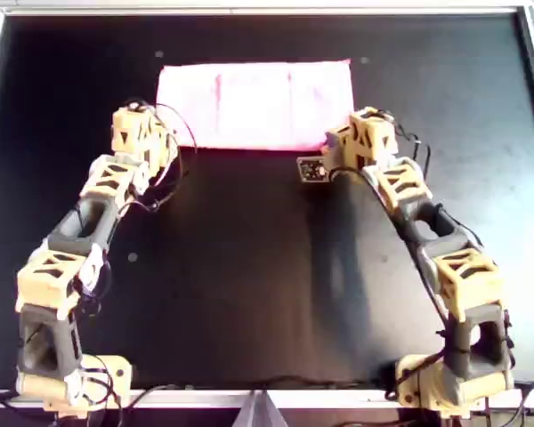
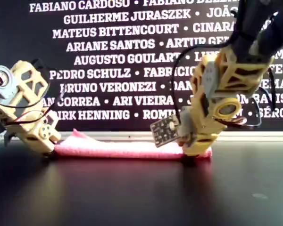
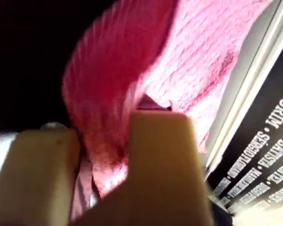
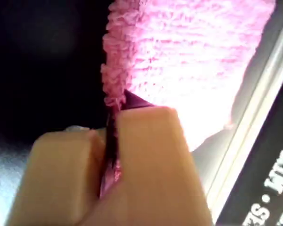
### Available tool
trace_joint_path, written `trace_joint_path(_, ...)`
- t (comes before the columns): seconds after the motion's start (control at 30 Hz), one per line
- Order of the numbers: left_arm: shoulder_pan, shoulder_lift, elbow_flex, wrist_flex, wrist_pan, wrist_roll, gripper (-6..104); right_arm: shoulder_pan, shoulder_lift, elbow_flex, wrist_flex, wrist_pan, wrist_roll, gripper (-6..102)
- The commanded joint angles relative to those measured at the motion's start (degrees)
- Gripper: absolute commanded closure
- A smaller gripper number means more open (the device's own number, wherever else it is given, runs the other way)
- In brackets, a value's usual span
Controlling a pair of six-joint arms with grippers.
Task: Fold a cloth
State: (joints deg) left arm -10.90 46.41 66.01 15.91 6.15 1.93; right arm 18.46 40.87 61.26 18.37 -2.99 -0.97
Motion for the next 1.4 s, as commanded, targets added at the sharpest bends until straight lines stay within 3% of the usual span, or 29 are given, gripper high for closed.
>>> trace_joint_path(0.0, -0.2, 0.7, -1.6, -0.3, 0.4, -0.5, 84, 0.4, 1.7, -4.4, -2.5, -0.5, 0.26, 97)
trace_joint_path(0.13, 0.1, 1.0, -1.6, -0.4, 0.4, -0.5, 101, 0.0, 1.7, -4.4, -2.5, -0.4, 0.26, 96)
trace_joint_path(0.5, -0.2, 2.4, 0.4, 0.9, 0.4, -0.5, 99, 0.2, 4.2, -0.2, -2.5, -0.5, 0.26, 96)
trace_joint_path(0.87, -0.4, 24.1, 22.9, 0.9, 0.5, -0.4, 99, 0.4, 18.5, 14.7, -2.5, -0.5, -0.53, 97)
trace_joint_path(1.03, -2.1, 34.1, 33.5, 0.9, 0.5, -0.4, 99, 0.4, 24.8, 24.5, -2.5, -0.5, -0.53, 97)
trace_joint_path(1.37, -9.5, 50.7, 48.8, 0.9, 0.4, 0.0, 99, 0.6, 40.3, 46.4, -2.5, -0.5, -0.62, 97)
